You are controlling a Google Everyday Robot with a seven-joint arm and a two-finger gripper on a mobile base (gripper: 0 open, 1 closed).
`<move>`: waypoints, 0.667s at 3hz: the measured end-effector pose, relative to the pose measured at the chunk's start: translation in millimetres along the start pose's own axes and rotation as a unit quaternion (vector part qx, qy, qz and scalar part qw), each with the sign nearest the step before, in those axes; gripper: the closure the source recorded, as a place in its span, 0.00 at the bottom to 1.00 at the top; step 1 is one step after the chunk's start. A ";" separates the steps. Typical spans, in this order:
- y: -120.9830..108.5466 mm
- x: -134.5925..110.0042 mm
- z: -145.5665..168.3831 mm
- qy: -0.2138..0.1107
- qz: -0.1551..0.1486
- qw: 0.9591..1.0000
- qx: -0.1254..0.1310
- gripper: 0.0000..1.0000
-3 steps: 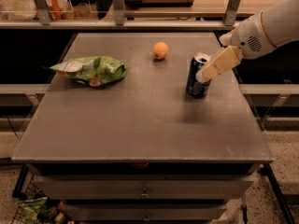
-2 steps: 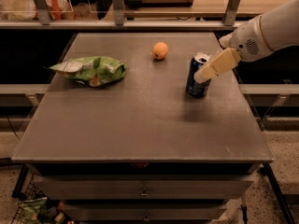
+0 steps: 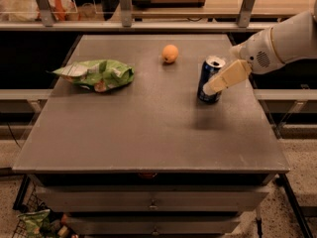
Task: Pick pepsi can
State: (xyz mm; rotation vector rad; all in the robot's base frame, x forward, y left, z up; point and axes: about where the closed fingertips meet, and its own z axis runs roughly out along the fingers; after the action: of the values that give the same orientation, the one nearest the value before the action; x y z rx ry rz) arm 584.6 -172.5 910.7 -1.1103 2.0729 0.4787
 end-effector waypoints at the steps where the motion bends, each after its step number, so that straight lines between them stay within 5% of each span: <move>1: 12.8 0.9 4.5 -0.004 -0.018 1.000 0.008 0.16; 2: 22.7 0.1 9.5 -0.007 -0.026 0.999 0.021 0.39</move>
Offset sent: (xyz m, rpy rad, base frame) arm -0.0218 0.0249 -0.0092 -0.0399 -0.0970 -0.0183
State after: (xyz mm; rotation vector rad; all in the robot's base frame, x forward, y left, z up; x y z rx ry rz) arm 569.7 -154.0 903.9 -1.1297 2.0281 0.4138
